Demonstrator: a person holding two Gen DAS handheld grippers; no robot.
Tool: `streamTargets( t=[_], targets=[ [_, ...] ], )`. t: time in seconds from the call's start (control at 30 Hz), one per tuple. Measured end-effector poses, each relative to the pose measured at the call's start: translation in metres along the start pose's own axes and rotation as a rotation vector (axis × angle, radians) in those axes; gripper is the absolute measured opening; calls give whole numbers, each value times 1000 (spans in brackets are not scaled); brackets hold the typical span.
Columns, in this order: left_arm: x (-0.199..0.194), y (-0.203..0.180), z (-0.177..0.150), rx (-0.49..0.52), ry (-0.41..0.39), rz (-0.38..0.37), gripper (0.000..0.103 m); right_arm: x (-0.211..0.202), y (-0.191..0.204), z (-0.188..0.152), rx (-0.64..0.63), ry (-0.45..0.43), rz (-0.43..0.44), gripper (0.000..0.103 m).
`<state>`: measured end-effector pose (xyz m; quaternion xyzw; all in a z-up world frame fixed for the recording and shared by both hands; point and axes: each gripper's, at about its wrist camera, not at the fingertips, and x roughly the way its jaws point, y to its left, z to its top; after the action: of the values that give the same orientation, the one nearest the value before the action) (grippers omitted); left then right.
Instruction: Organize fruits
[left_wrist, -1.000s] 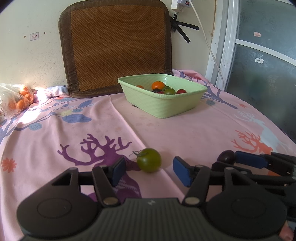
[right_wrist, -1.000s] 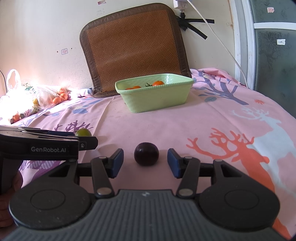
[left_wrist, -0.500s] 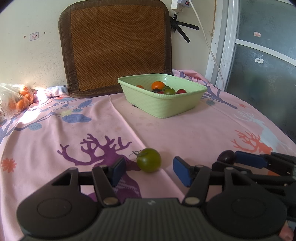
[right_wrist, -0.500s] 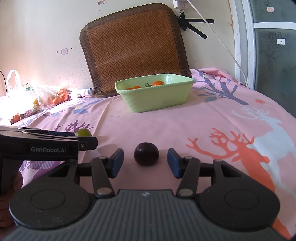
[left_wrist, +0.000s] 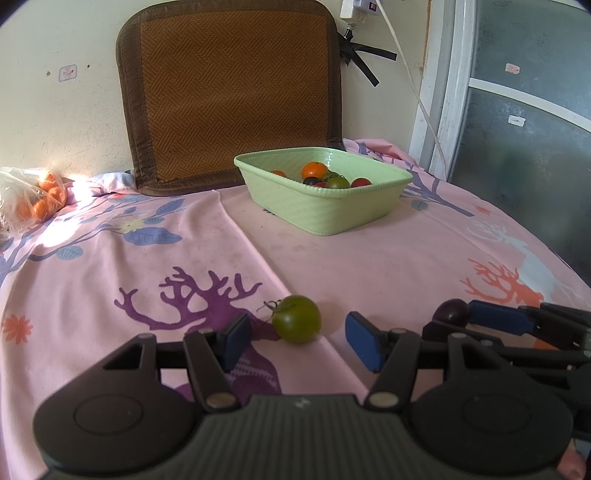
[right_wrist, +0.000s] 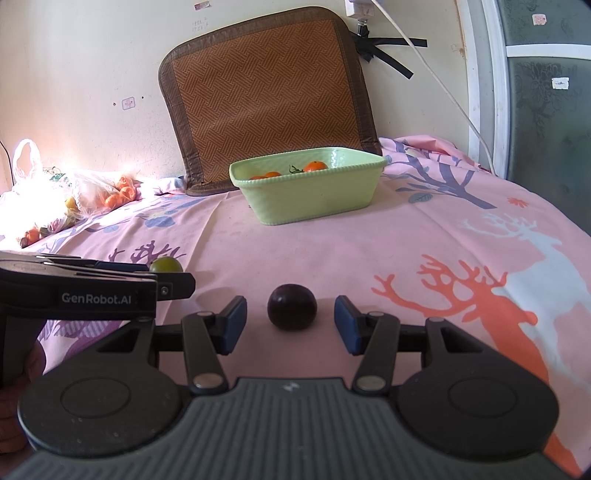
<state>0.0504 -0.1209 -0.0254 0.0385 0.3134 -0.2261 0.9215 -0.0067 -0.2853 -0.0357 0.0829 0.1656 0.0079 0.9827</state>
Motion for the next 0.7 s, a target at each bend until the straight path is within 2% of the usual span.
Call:
streamTargets(
  t=[0.7],
  targets=[
    [0,-1,0,1,0,-2,58,0,1,0,-1,0,0,55]
  ],
)
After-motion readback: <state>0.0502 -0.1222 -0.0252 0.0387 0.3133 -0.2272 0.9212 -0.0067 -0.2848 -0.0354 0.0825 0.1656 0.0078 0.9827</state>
